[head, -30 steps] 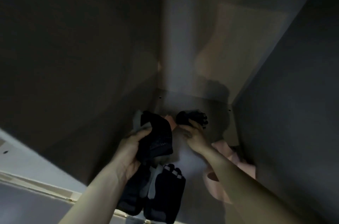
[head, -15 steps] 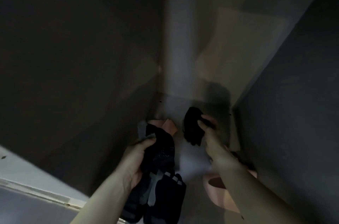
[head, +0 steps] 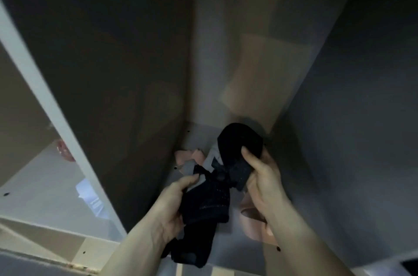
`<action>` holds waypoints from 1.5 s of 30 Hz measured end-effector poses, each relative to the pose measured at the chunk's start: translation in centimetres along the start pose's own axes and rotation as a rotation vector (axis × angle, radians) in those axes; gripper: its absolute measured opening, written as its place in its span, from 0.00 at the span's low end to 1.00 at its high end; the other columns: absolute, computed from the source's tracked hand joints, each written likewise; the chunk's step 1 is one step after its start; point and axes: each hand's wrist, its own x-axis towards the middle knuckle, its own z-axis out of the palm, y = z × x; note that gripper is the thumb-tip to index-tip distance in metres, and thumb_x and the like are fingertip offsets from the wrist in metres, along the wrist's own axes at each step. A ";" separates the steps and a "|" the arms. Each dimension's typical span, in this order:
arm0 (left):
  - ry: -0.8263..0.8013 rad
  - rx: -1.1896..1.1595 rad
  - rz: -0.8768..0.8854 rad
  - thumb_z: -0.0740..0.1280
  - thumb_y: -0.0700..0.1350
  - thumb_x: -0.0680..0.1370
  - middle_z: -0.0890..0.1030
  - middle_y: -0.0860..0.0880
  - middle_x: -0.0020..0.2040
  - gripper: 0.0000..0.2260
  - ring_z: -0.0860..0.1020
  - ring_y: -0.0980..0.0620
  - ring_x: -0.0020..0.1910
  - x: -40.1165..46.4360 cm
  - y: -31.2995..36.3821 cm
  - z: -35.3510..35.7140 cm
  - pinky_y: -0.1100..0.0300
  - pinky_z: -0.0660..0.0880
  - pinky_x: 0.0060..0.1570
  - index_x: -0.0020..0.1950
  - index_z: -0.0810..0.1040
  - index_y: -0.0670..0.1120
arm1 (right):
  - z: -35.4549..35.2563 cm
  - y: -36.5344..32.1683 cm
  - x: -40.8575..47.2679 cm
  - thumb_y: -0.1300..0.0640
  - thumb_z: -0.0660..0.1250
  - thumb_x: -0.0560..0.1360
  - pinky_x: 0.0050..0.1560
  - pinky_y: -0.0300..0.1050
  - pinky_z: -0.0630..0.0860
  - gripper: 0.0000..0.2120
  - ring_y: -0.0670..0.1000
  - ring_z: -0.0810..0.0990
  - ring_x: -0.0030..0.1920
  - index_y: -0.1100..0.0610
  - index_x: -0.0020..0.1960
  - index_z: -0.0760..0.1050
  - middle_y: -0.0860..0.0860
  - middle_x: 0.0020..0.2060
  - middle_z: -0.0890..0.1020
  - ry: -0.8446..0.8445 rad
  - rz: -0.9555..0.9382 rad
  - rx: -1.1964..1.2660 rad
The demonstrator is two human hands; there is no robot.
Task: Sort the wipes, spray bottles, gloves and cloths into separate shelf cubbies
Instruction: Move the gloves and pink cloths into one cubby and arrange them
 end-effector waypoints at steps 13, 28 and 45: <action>-0.295 -0.069 0.136 0.61 0.56 0.77 0.81 0.38 0.57 0.22 0.80 0.41 0.56 -5.8 -0.1 2.7 0.47 0.77 0.56 0.59 0.81 0.41 | 1.3 -2.6 -7.0 0.81 0.65 0.64 0.67 0.44 0.67 0.23 0.51 0.73 0.65 0.53 0.28 0.74 0.48 0.58 0.81 -0.241 -0.684 -0.719; -0.227 -0.064 0.281 0.66 0.49 0.70 0.82 0.36 0.54 0.21 0.83 0.43 0.42 -7.5 0.9 2.9 0.49 0.80 0.45 0.58 0.80 0.38 | 2.4 -3.1 -9.0 0.46 0.68 0.69 0.60 0.37 0.60 0.13 0.42 0.69 0.60 0.45 0.53 0.74 0.40 0.54 0.73 -0.151 -0.973 -1.391; -0.122 -0.127 0.145 0.63 0.49 0.77 0.79 0.37 0.55 0.19 0.77 0.40 0.48 -7.3 1.9 3.4 0.44 0.74 0.56 0.63 0.75 0.38 | 2.6 -4.9 -7.2 0.59 0.66 0.76 0.43 0.46 0.75 0.07 0.51 0.79 0.44 0.59 0.49 0.81 0.51 0.43 0.82 -0.452 -1.348 -1.604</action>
